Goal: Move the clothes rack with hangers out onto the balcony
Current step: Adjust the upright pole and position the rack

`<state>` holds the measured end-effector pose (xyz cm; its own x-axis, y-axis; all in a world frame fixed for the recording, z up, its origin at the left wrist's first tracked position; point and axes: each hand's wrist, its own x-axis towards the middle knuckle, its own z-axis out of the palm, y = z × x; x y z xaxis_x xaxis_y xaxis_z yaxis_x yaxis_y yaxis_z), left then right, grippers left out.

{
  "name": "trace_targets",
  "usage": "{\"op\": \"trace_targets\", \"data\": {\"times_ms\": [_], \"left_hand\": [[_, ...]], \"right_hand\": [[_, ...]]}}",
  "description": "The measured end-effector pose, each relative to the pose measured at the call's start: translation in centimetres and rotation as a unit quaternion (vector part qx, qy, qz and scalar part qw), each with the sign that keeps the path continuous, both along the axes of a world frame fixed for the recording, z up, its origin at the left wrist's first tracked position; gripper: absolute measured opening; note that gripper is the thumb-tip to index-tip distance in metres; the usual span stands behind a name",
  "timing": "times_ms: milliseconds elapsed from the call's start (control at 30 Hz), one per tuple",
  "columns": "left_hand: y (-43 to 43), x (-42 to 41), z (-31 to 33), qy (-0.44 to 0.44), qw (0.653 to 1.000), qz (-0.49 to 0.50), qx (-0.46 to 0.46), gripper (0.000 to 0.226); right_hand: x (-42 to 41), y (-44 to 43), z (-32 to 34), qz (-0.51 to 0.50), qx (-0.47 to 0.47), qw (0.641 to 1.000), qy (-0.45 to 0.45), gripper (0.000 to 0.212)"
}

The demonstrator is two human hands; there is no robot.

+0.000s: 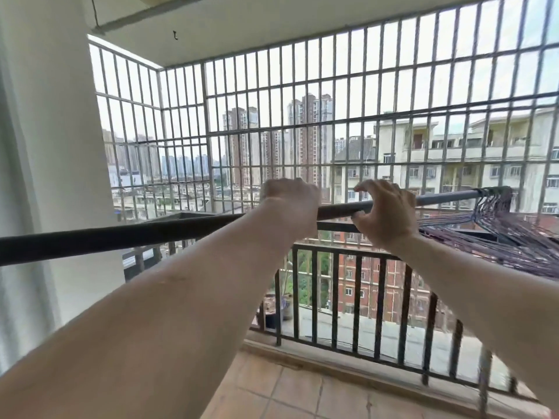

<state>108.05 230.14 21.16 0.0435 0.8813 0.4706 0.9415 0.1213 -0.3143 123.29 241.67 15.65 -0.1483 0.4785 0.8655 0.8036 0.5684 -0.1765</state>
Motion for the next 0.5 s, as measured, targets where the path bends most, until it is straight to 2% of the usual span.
{"op": "trace_targets", "data": {"times_ms": [100, 167, 200, 300, 500], "left_hand": [[1.1, -0.6, -0.7, -0.032, 0.999, -0.006, -0.016, 0.016], [1.7, -0.7, -1.0, -0.056, 0.998, -0.025, 0.004, 0.014], [2.0, -0.8, -1.2, -0.069, 0.997, -0.027, 0.008, 0.015], [2.6, -1.0, -1.4, -0.103, 0.994, -0.021, 0.004, 0.018], [3.6, -0.3, -0.8, -0.121, 0.992, -0.035, 0.031, 0.018]], "right_hand": [[0.4, 1.8, 0.4, 0.036, -0.061, 0.988, -0.137, 0.027], [0.3, 2.7, 0.9, 0.040, -0.071, 0.983, -0.167, 0.012], [0.1, 3.2, 1.1, 0.035, -0.069, 0.982, -0.175, 0.012], [-0.6, 4.4, 1.5, 0.013, -0.066, 0.976, -0.206, 0.032], [0.0, 5.1, 2.5, 0.003, -0.111, 0.968, -0.223, 0.029]]}}
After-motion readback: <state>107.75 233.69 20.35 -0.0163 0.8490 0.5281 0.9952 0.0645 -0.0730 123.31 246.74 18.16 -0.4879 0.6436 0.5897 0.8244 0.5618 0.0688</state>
